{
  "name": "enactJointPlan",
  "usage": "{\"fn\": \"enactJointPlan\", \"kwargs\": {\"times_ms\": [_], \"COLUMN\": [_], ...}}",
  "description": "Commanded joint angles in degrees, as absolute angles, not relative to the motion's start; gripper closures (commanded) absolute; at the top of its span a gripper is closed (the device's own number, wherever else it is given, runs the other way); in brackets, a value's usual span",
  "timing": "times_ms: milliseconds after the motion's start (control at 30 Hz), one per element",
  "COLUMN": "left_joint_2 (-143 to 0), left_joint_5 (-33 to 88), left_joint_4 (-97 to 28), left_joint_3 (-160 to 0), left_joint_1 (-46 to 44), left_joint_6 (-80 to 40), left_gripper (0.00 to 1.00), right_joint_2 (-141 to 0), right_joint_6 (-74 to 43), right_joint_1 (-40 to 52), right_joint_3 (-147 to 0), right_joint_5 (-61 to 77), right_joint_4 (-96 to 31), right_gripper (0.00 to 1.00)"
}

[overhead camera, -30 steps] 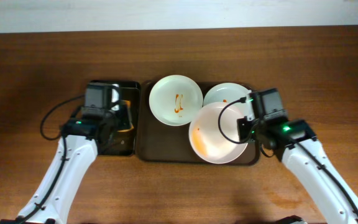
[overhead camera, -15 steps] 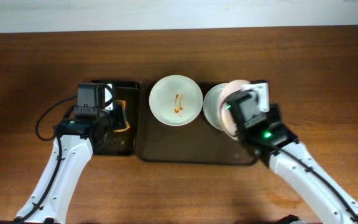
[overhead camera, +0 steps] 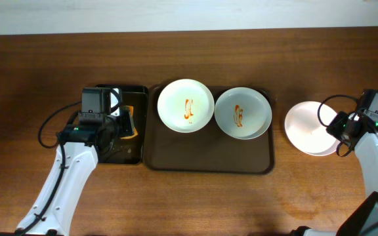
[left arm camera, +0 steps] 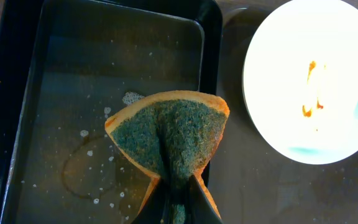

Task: Clean dirty plates on tray and stack at the side
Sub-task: 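Carry the plate with the right gripper to the table's right side, then grasp the top-right plate with the right gripper and pull it toward center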

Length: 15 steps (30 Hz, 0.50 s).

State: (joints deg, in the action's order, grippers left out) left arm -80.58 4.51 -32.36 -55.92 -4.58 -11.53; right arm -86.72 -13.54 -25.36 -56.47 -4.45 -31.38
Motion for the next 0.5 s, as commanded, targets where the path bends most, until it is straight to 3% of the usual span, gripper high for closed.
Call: {"fn": "enactJointPlan", "kwargs": {"times_ms": [0, 67, 133, 200, 267, 467], "left_joint_2": [-79.75, -79.75, -79.75, -79.75, -79.75, -79.75], "left_joint_5": [5.15, 5.17, 5.15, 5.15, 5.15, 5.15], "left_joint_4": [-32.21, -32.21, -32.21, -32.21, -32.21, -32.21], "left_joint_3": [-55.44, -55.44, -55.44, -55.44, -55.44, -55.44], "left_joint_1": [-4.32, -4.32, -4.32, -4.32, -4.32, -4.32], "left_joint_6": [-10.59, -10.61, -10.61, -10.61, -10.61, -10.59], "left_gripper": [1.0, 1.0, 1.0, 1.0, 1.0, 1.0], "right_joint_2": [-84.66, -84.66, -84.79, -86.46, -90.98, -108.53], "right_joint_6": [-11.94, -7.03, 0.64, 7.29, 8.36, 8.56], "right_joint_1": [-24.64, -20.69, -9.39, 0.16, 8.25, 16.51], "right_joint_3": [-60.36, -63.86, -72.03, -76.31, -79.64, -85.84], "right_joint_5": [20.1, 31.29, 27.27, 24.77, 19.0, 17.23], "right_joint_4": [-31.18, -33.39, -42.26, -45.56, -43.57, -32.64], "right_gripper": [0.55, 0.56, 0.47, 0.46, 0.45, 0.43]}}
